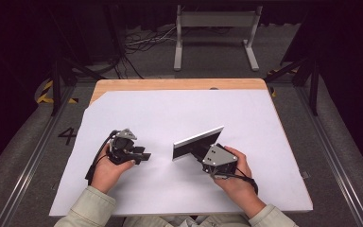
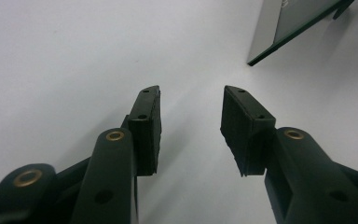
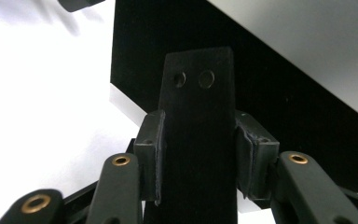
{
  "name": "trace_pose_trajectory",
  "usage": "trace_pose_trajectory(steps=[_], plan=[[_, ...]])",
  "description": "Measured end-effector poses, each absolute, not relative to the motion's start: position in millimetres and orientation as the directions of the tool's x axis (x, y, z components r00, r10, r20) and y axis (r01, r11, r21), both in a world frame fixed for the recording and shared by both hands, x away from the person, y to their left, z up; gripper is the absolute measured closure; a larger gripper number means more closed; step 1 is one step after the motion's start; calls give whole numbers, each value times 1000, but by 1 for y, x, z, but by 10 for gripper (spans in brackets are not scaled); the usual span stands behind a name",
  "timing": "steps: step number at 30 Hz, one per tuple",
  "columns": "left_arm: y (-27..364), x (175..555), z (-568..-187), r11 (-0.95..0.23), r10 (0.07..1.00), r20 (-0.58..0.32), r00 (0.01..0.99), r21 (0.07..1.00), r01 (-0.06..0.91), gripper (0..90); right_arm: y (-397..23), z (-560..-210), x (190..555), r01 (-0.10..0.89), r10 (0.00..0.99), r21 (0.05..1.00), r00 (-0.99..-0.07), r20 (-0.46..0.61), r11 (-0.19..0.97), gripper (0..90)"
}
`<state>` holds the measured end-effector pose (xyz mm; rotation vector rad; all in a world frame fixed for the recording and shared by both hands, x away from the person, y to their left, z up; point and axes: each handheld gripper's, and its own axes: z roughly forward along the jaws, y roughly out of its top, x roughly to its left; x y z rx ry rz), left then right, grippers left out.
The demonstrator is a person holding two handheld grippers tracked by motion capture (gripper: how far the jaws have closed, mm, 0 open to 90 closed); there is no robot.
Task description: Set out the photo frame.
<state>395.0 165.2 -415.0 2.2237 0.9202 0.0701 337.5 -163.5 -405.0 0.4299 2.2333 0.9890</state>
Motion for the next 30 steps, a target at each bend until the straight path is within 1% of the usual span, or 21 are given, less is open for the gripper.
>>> trace_pose_trajectory(steps=[2,14,18,20,22,25,26,30], plan=[[165,395,-415,-488,634,-209,745,638,595,587,-164,-406,336,47,524,754,-747,-409,655,593],[166,395,-414,-488,634,-207,745,641,592,586,-169,-402,336,80,541,773,-759,-362,630,557],[165,395,-412,-480,628,-210,749,653,585,589,-175,-396,335,108,556,793,-768,-316,599,549],[164,395,-410,-483,623,-206,755,658,578,590,-179,-393,334,112,565,800,-765,-310,590,557],[162,394,-408,-478,617,-209,759,667,572,594,-187,-388,334,128,579,812,-764,-286,569,593],[161,394,-404,-462,606,-213,767,690,557,598,-194,-384,335,145,587,821,-766,-260,552,602],[160,393,-403,-447,603,-228,765,697,560,601,-196,-382,335,148,587,821,-769,-255,551,615],[157,391,-397,-454,586,-206,784,717,528,621,-206,-373,336,176,589,818,-775,-227,547,691]])
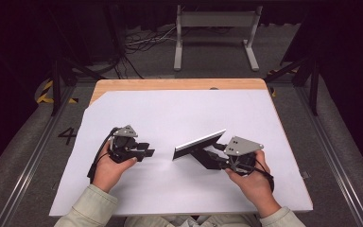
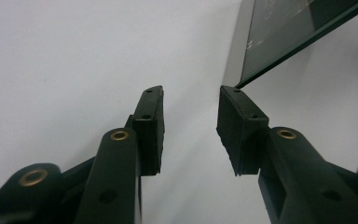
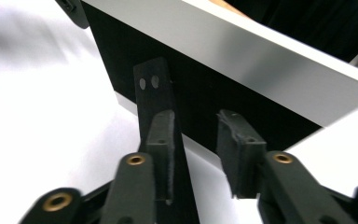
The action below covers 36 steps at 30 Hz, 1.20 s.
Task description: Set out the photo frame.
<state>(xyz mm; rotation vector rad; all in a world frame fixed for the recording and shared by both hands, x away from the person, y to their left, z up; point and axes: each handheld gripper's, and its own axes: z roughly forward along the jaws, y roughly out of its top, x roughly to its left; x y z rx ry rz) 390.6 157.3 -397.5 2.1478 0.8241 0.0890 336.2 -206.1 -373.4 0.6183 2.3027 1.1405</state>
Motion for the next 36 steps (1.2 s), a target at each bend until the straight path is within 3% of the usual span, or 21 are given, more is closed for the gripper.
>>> trace_pose_trajectory(steps=[5,6,13,27,36], plan=[[156,388,-393,-456,566,-146,811,764,456,632,-219,-364,337,214,581,814,-795,-175,539,814],[156,386,-391,-456,565,-96,820,792,407,632,-222,-362,337,220,583,813,-794,-171,539,832],[154,386,-390,-457,585,-104,804,777,434,641,-237,-356,338,251,603,810,-783,-152,530,892],[141,388,-404,-426,602,-98,792,800,422,857,-260,-357,352,298,636,813,-764,-112,501,900],[119,394,-422,-457,594,-103,798,773,440,900,-265,-357,355,309,637,819,-766,-87,483,900]])
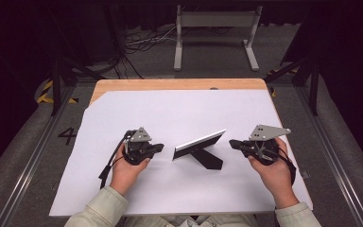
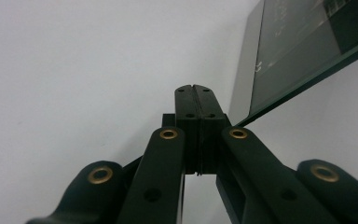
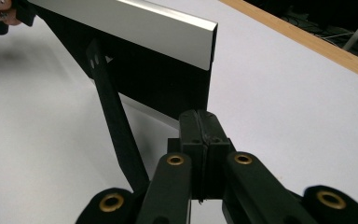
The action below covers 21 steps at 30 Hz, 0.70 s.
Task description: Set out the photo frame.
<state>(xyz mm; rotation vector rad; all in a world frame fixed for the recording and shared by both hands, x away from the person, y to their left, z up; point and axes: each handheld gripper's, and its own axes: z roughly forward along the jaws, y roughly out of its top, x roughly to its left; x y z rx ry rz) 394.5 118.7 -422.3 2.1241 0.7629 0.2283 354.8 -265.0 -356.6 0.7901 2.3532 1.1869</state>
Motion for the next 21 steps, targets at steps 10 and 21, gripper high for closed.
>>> trace_pose_trajectory(steps=[10,21], plan=[[102,397,-438,-480,568,-132,812,749,457,900,-268,-355,355,312,640,823,-764,-80,475,900],[90,399,-449,-513,539,-136,831,729,453,900,-276,-351,354,320,656,827,-750,-78,463,900]])
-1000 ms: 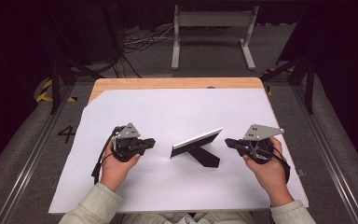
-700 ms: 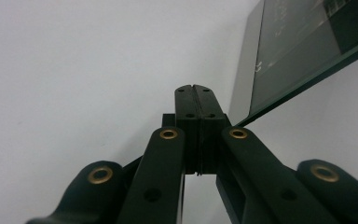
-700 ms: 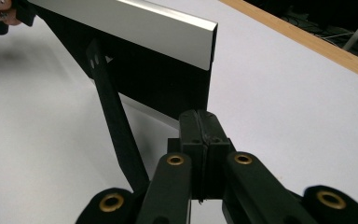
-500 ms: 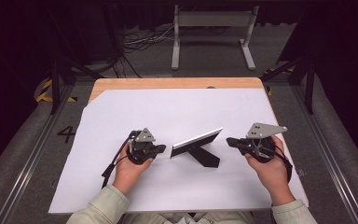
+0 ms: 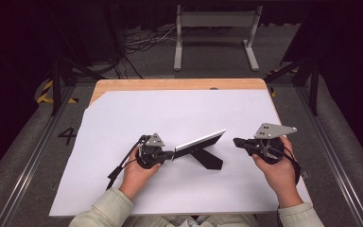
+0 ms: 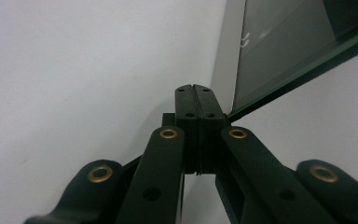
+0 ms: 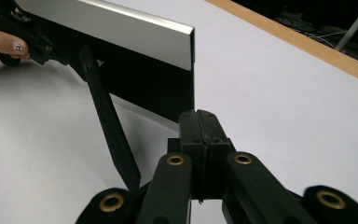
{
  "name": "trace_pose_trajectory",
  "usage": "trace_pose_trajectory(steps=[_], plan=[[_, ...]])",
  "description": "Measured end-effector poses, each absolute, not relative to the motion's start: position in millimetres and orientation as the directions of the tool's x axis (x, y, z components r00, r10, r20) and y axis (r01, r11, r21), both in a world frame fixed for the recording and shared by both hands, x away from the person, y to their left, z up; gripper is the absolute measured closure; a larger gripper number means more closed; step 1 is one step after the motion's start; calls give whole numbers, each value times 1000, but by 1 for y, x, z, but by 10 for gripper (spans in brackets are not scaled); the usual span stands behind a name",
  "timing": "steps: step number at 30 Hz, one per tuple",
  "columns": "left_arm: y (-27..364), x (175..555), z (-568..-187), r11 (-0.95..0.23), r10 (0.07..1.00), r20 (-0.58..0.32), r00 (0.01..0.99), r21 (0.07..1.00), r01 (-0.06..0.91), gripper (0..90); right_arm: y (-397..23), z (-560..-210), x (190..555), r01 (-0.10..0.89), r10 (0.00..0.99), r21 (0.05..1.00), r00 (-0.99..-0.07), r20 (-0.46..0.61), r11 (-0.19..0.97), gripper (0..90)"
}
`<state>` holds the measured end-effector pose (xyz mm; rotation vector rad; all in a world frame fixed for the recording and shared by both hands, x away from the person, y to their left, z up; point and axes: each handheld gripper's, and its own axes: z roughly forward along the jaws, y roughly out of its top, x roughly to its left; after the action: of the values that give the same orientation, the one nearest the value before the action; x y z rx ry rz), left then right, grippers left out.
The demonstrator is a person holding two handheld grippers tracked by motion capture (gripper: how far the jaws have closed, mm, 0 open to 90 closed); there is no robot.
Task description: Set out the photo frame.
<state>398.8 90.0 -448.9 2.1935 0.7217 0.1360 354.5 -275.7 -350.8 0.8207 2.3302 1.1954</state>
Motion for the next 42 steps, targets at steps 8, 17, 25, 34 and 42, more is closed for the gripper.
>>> trace_pose_trajectory(steps=[8,17,25,34,42], plan=[[87,399,-451,-522,530,-139,836,724,451,900,-286,-347,355,324,677,834,-732,-77,446,900],[85,396,-451,-544,517,-139,845,709,450,900,-292,-342,354,326,689,841,-720,-76,433,900],[82,393,-450,-566,492,-140,859,698,438,900,-299,-338,353,346,707,837,-704,-68,425,900],[75,384,-448,-603,444,-133,886,687,405,900,-305,-335,351,355,717,838,-694,-61,415,900],[65,376,-447,-635,402,-114,909,680,366,900,-306,-333,350,358,719,838,-693,-58,412,900]])
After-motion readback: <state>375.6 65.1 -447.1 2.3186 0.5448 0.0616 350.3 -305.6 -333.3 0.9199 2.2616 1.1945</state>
